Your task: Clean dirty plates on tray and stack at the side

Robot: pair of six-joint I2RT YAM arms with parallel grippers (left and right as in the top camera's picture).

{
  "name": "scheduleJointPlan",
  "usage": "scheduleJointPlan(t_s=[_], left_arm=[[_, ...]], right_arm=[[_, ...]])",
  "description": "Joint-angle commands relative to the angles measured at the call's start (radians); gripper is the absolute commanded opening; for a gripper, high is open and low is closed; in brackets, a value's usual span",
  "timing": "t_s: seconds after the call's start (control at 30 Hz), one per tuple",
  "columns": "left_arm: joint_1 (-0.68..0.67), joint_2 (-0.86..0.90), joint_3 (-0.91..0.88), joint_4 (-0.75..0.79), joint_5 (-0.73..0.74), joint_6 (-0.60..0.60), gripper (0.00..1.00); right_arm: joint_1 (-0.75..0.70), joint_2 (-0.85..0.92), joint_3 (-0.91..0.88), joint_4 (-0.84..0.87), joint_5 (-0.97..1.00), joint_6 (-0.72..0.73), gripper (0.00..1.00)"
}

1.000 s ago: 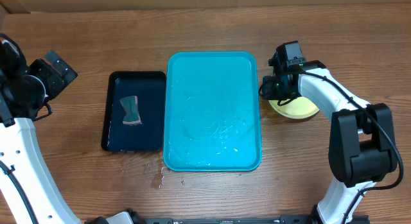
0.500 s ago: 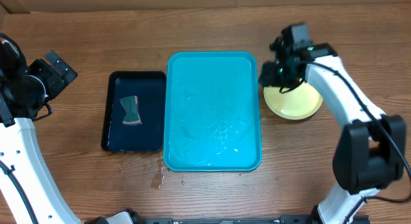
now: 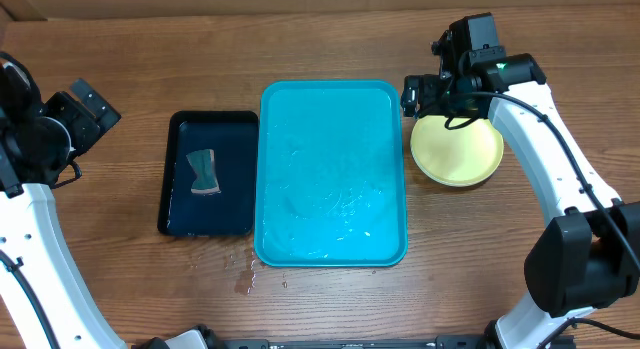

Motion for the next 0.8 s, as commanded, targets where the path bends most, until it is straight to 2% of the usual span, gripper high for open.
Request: scheduleJointPlan(t_s=[0.0,0.77], left_arm=[[0.003,0.009,0.007,0.001,0.011,-0.013,1.00],[0.003,0.013,0.007,0.002,0.010,-0.013,1.00]], right_arm=[[-0.004,-0.007,0.004,0.004,0.009,-0.004,1.00],[-0.006,-0.002,0.004,0.004,0.009,-0.004,1.00]])
